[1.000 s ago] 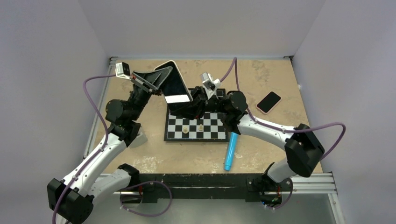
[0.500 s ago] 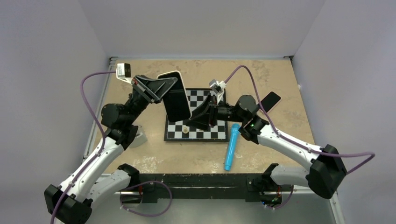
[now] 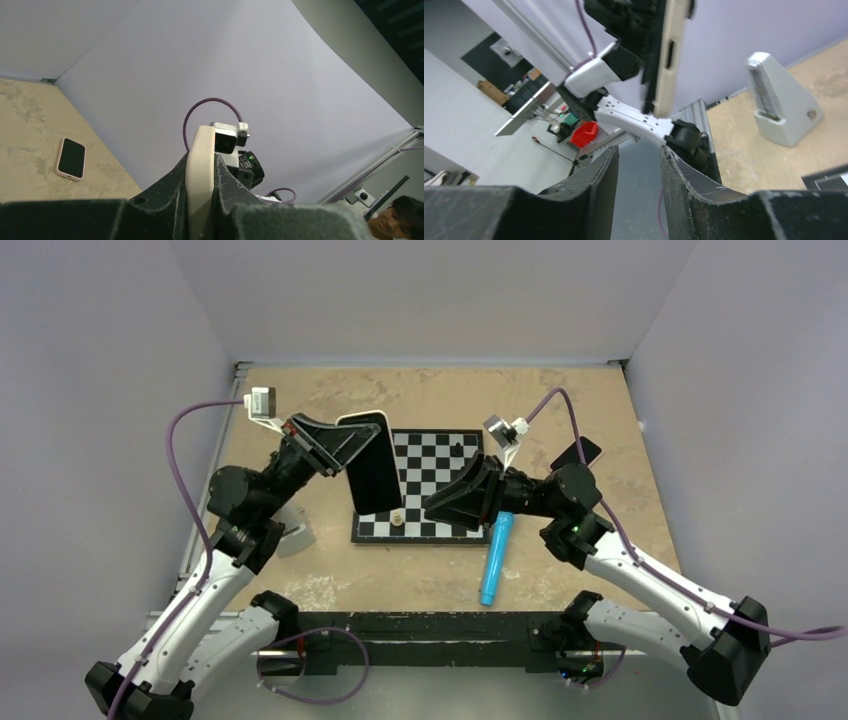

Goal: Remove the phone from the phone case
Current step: Remove the phone case from the phone.

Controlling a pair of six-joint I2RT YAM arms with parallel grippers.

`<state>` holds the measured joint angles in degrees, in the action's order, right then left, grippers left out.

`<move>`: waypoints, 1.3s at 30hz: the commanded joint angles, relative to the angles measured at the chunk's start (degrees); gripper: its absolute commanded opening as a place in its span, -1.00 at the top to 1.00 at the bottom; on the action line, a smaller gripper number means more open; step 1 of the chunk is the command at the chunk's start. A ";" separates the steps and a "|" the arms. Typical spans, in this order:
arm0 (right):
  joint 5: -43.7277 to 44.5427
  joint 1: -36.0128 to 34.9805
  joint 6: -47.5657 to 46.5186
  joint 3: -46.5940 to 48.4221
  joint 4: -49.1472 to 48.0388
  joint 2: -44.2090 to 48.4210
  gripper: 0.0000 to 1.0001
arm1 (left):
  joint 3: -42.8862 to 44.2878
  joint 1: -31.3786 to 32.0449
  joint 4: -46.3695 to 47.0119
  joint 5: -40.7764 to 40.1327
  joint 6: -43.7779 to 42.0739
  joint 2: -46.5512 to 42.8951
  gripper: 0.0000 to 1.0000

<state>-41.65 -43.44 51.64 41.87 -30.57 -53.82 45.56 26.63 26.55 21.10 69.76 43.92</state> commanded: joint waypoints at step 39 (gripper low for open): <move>1.20 -6.24 1.63 7.37 -6.51 -7.37 0.13 | 1.49 -2.02 3.91 1.12 4.08 1.49 1.00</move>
<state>-41.52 -48.49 54.85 46.28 -37.23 -60.31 45.54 25.10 26.74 22.72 72.79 45.71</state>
